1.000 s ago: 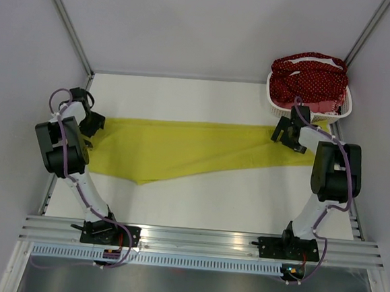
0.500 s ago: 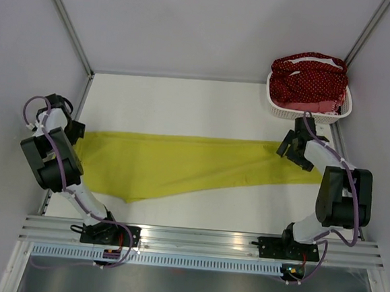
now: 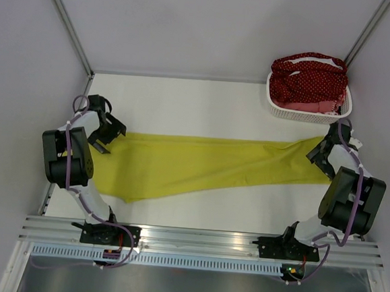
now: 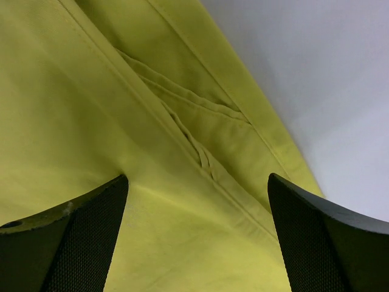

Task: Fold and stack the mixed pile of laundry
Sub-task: Fold the trousers at the center of the board.

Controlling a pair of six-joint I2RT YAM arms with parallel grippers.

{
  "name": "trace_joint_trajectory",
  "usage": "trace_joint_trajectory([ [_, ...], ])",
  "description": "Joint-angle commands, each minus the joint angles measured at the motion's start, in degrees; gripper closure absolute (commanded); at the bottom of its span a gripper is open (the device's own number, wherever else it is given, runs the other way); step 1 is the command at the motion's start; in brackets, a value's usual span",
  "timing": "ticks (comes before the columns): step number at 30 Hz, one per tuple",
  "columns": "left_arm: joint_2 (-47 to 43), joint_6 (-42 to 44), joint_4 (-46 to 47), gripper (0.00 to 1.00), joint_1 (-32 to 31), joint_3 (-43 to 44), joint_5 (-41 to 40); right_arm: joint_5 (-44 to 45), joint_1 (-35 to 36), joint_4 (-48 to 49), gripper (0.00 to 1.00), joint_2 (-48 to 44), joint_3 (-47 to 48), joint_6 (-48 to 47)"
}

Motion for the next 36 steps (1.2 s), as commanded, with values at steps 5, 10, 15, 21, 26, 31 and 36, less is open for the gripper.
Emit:
trace_joint_trajectory([
  [5, 3.51, 2.22, 2.84, 0.0, 0.87, -0.95, -0.07, -2.49, -3.24, 5.23, 0.02, 4.19, 0.48, -0.37],
  [10, 4.48, 2.04, 2.92, 0.0, 0.87, -1.39, -0.34, -4.34, -3.24, 9.45, 0.02, 5.68, 0.56, -0.1],
  [15, 4.22, 1.95, 2.93, 0.0, 0.87, -1.4, -0.87, -4.26, -3.33, 10.69, 0.03, 6.12, 0.03, 0.16],
  [21, 3.69, 1.69, 2.93, 0.0, 0.95, -1.57, -1.13, -1.98, -3.33, 9.9, 0.04, 6.57, -1.11, 1.12],
  [26, 3.87, 1.51, 2.92, 0.0, 1.04, -1.57, -1.04, -3.55, -3.59, 12.44, 0.08, 6.74, -2.51, 1.74],
  [31, 3.25, 1.42, 2.92, 0.0, 1.48, -1.83, -1.4, -5.05, -3.59, 15.52, 0.19, 6.57, -3.13, 2.18],
  [36, 3.08, 1.42, 2.84, 0.0, 1.92, -2.01, -1.04, -2.77, -3.59, 13.16, 0.52, 5.6, -1.73, 2.27],
])
